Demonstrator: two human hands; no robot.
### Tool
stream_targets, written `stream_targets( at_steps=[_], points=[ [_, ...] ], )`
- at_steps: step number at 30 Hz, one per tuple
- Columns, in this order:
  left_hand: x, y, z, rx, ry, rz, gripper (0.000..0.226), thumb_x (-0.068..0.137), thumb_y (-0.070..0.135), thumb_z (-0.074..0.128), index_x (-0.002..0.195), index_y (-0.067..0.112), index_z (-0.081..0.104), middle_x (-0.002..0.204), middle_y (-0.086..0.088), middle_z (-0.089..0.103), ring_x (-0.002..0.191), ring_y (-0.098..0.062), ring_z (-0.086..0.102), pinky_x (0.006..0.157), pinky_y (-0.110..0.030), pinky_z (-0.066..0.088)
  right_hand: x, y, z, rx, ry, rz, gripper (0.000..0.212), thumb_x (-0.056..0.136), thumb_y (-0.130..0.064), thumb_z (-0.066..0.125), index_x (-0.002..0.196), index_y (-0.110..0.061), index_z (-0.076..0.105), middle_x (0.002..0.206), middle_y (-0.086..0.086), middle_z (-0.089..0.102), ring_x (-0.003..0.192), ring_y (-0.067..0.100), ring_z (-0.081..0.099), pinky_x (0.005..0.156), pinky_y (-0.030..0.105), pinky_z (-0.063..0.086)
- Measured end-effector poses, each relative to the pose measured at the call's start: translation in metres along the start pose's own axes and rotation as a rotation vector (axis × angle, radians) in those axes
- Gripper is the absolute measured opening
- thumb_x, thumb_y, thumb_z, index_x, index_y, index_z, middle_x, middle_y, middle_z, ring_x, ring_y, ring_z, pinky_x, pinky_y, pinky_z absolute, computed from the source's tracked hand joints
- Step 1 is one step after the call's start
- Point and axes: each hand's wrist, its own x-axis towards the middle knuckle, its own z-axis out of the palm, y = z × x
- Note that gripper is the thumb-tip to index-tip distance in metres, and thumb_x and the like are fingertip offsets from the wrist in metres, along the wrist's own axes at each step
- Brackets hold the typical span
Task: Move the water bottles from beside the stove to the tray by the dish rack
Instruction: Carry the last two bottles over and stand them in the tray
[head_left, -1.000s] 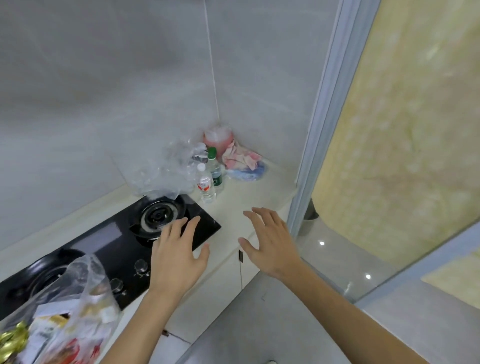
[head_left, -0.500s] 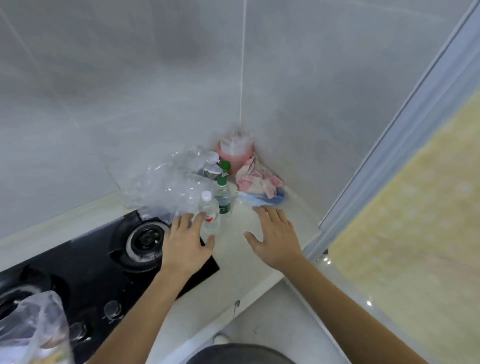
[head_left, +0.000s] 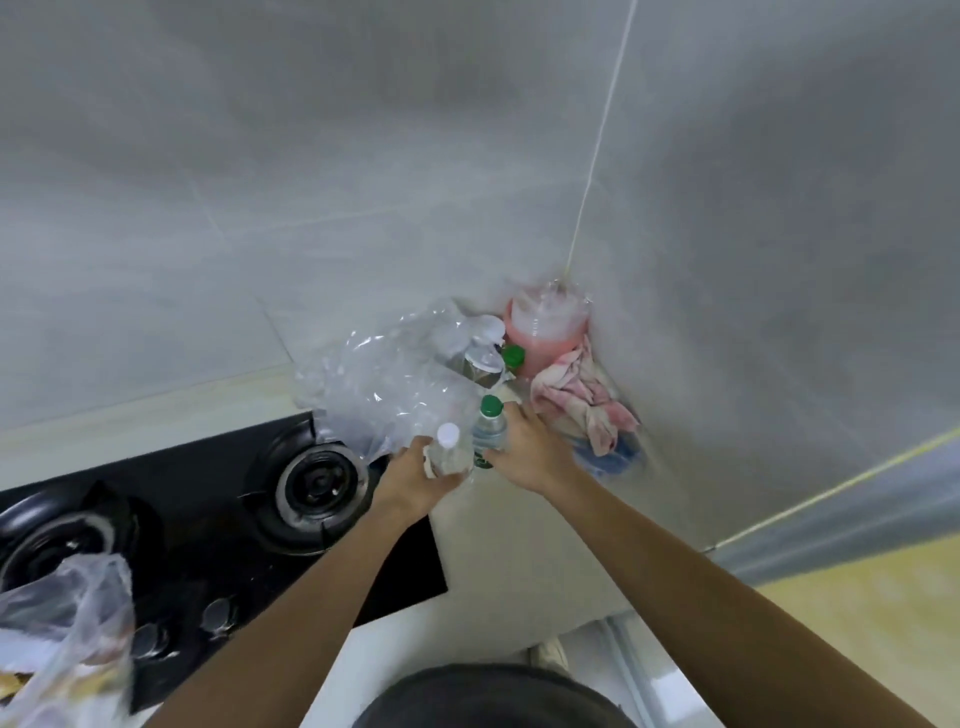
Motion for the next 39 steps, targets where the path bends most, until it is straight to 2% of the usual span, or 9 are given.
stream_targets(
  at_steps=[4, 7, 12, 20, 25, 29, 32, 35, 39],
  points=[
    [0.009, 0.005, 0.011, -0.062, 0.058, -0.039, 0.073, 0.073, 0.043, 0.093, 0.133, 0.02, 0.058, 0.117, 0.0, 0.068, 0.109, -0.023, 0.065, 0.083, -0.029, 0.046, 0.034, 0.003, 0.01, 0.106, -0.075, 0.0, 0.069, 0.079, -0.045, 0.078, 0.134, -0.018, 0.048, 0.133, 0.006, 0.058, 0.124, 0.034, 0.057, 0.092, 0.044, 0.053],
    [0.014, 0.016, 0.018, -0.031, 0.071, -0.05, 0.062, 0.075, 0.039, 0.092, 0.126, 0.022, 0.06, 0.115, 0.002, 0.071, 0.106, -0.023, 0.066, 0.089, -0.037, 0.054, 0.052, 0.018, 0.021, 0.168, -0.09, -0.036, 0.072, 0.068, -0.053, 0.081, 0.129, -0.025, 0.055, 0.122, 0.001, 0.068, 0.115, 0.031, 0.066, 0.091, 0.041, 0.056],
    [0.011, 0.021, 0.024, 0.133, 0.152, -0.076, 0.06, 0.076, 0.056, 0.084, 0.123, 0.03, 0.058, 0.112, 0.006, 0.072, 0.104, -0.023, 0.068, 0.085, -0.036, 0.055, 0.059, 0.032, 0.022, 0.225, -0.084, -0.115, 0.056, 0.074, -0.04, 0.089, 0.12, -0.024, 0.063, 0.118, -0.003, 0.073, 0.106, 0.022, 0.069, 0.084, 0.033, 0.051],
    [-0.03, 0.004, 0.031, 0.198, 0.203, -0.095, 0.056, 0.068, 0.072, 0.079, 0.112, 0.042, 0.063, 0.095, 0.013, 0.074, 0.09, -0.018, 0.071, 0.07, -0.03, 0.05, 0.044, 0.054, 0.023, 0.057, -0.085, -0.26, 0.045, 0.074, -0.052, 0.081, 0.106, -0.03, 0.059, 0.102, -0.009, 0.071, 0.094, 0.018, 0.07, 0.074, 0.032, 0.053],
    [-0.062, -0.012, 0.045, 0.196, 0.237, -0.049, 0.055, 0.068, 0.069, 0.081, 0.114, 0.046, 0.065, 0.098, 0.02, 0.073, 0.085, -0.011, 0.072, 0.071, -0.029, 0.053, 0.003, 0.079, 0.022, 0.057, -0.142, -0.375, 0.05, 0.076, -0.047, 0.083, 0.117, -0.025, 0.062, 0.11, -0.007, 0.069, 0.1, 0.016, 0.066, 0.084, 0.032, 0.052],
    [-0.076, -0.025, 0.061, 0.117, 0.236, 0.011, 0.065, 0.069, 0.058, 0.083, 0.129, 0.046, 0.061, 0.11, 0.022, 0.066, 0.086, -0.004, 0.068, 0.072, -0.026, 0.053, -0.025, 0.097, 0.025, 0.094, -0.206, -0.444, 0.051, 0.074, -0.054, 0.08, 0.114, -0.033, 0.057, 0.108, -0.016, 0.061, 0.097, 0.006, 0.059, 0.085, 0.026, 0.052],
    [-0.075, -0.035, 0.073, -0.184, 0.231, -0.004, 0.064, 0.072, 0.038, 0.09, 0.129, 0.043, 0.062, 0.115, 0.022, 0.067, 0.097, -0.004, 0.068, 0.077, -0.023, 0.057, -0.033, 0.104, 0.036, 0.224, -0.253, -0.416, 0.055, 0.072, -0.049, 0.082, 0.117, -0.035, 0.054, 0.111, -0.018, 0.057, 0.101, 0.004, 0.059, 0.086, 0.022, 0.051],
    [-0.066, -0.043, 0.086, -0.337, 0.2, -0.066, 0.063, 0.072, 0.018, 0.095, 0.123, 0.036, 0.063, 0.116, 0.018, 0.07, 0.108, -0.005, 0.068, 0.087, -0.023, 0.059, -0.03, 0.107, 0.055, 0.375, -0.271, -0.272, 0.059, 0.071, -0.042, 0.088, 0.12, -0.041, 0.054, 0.114, -0.017, 0.064, 0.103, 0.004, 0.065, 0.09, 0.028, 0.056],
    [-0.05, -0.046, 0.098, -0.366, 0.175, -0.141, 0.066, 0.064, 0.013, 0.099, 0.119, 0.029, 0.065, 0.109, 0.01, 0.072, 0.101, -0.006, 0.067, 0.083, -0.018, 0.053, -0.022, 0.108, 0.073, 0.445, -0.336, -0.223, 0.061, 0.069, -0.034, 0.092, 0.12, -0.038, 0.058, 0.111, -0.014, 0.073, 0.101, 0.006, 0.071, 0.092, 0.04, 0.06]
  ],
)
